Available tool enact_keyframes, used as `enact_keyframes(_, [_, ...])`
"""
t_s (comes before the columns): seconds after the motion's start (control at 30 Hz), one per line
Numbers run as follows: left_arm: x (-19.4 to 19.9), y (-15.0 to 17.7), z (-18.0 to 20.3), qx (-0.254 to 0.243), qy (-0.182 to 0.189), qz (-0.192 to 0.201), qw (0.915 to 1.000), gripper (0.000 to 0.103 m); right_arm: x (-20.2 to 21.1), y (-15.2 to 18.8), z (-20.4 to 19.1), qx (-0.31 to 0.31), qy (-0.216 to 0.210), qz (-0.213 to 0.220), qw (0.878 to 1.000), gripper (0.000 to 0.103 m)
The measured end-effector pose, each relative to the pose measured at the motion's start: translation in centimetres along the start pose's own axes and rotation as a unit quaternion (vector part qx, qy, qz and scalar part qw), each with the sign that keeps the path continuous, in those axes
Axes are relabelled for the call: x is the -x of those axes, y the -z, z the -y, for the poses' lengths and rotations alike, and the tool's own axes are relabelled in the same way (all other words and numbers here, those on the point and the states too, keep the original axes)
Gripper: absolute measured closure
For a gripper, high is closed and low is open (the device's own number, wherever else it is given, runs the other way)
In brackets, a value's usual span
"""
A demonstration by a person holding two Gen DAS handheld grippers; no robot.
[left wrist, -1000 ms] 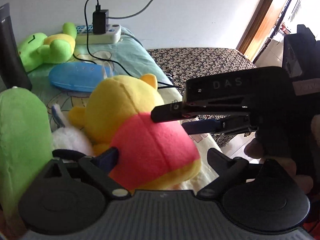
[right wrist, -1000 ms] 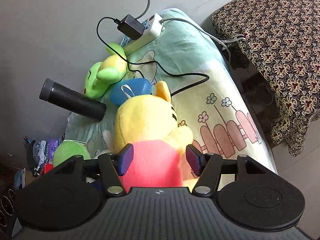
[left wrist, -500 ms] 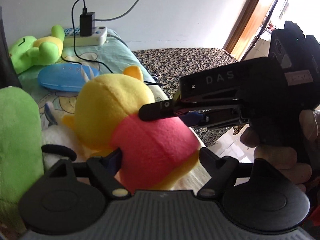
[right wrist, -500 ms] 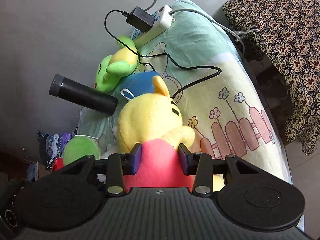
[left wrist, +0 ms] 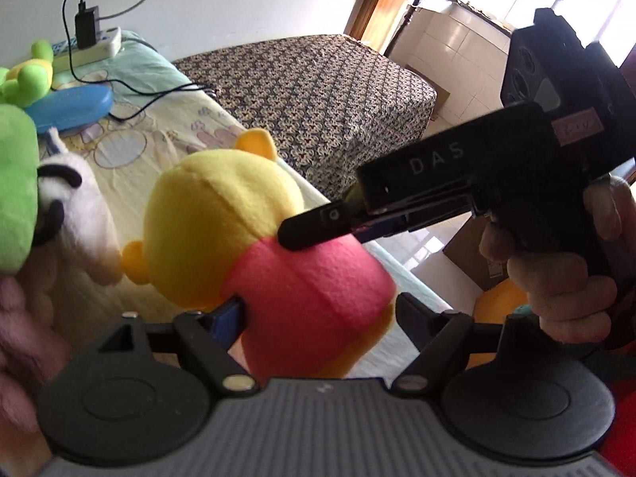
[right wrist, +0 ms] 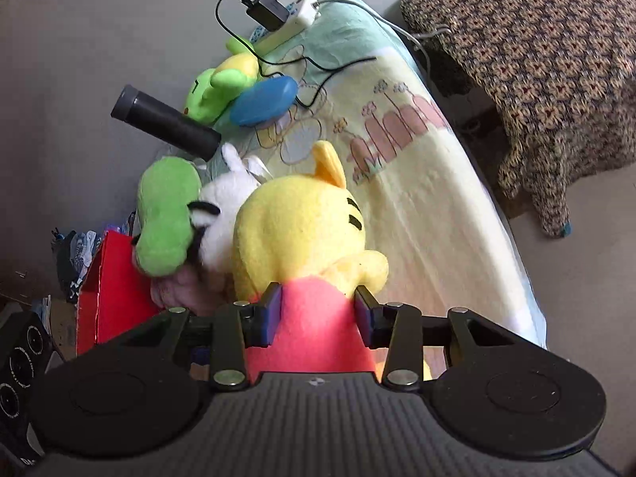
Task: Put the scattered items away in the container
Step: 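Grasp the yellow-and-pink plush bear with the right gripper, then lift the yellow bear and carry it toward the red box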
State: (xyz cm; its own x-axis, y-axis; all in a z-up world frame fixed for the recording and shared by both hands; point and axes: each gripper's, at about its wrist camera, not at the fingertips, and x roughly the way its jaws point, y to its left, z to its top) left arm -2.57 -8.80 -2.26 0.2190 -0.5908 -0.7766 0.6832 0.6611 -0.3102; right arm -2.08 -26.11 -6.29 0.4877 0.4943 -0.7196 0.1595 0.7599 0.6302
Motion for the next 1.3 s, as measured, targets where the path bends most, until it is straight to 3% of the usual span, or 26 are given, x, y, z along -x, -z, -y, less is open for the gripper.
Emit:
enact_keyframes(0.23, [2.2, 3.9, -1.9, 0.059, -0.016, -0.002, 0.9982, 0.017, -0.7, 4.5, -0.5, -0.022, -0.017, -0.013, 1.0, 0.054])
enact_keyframes(0.4, [2.2, 4.7, -1.3, 0.059, -0.029, 0.012, 0.9977, 0.004, 0.8, 4.9, 0.4, -0.036, -0.018, 0.027, 0.999, 0.052])
enact_keyframes(0.5, [0.5, 4.0, -1.5, 0.061, -0.04, 0.004, 0.9973, 0.006, -0.2, 4.8, 1.3, -0.038, -0.005, 0.025, 0.999, 0.043])
enact_keyframes(0.53, [0.1, 4.0, -1.6, 0.065, -0.038, 0.004, 0.9972, 0.011, -0.8, 4.9, 1.5, -0.041, -0.016, 0.014, 0.999, 0.042])
enact_keyframes(0.63, [-1.1, 4.0, -1.5, 0.064, -0.051, 0.004, 0.9966, 0.013, -2.4, 5.5, 1.7, -0.061, -0.046, -0.006, 0.997, 0.04])
enact_keyframes(0.67, [-1.1, 4.1, -1.1, 0.057, -0.058, 0.007, 0.9967, 0.013, -2.8, 5.6, 1.7, -0.069, -0.053, -0.013, 0.996, 0.04])
enact_keyframes(0.73, [-0.7, 4.5, -0.6, 0.044, -0.072, 0.015, 0.9963, 0.017, -3.1, 5.7, 1.7, -0.084, -0.082, -0.025, 0.993, 0.053])
enact_keyframes(0.9, [2.4, 5.6, -1.6, 0.08, -0.057, 0.053, 0.9937, 0.019, -2.1, 6.2, -0.2, -0.054, -0.126, -0.031, 0.99, 0.063])
enact_keyframes(1.07, [7.9, 6.9, -1.0, 0.065, -0.076, 0.111, 0.9887, 0.02, -0.7, 7.2, -3.3, -0.021, -0.181, -0.028, 0.983, 0.063])
enact_keyframes(1.3, [17.8, 8.7, -3.3, 0.059, -0.102, 0.203, 0.972, 0.02, 1.3, 7.8, -12.1, 0.085, -0.239, 0.014, 0.967, 0.063])
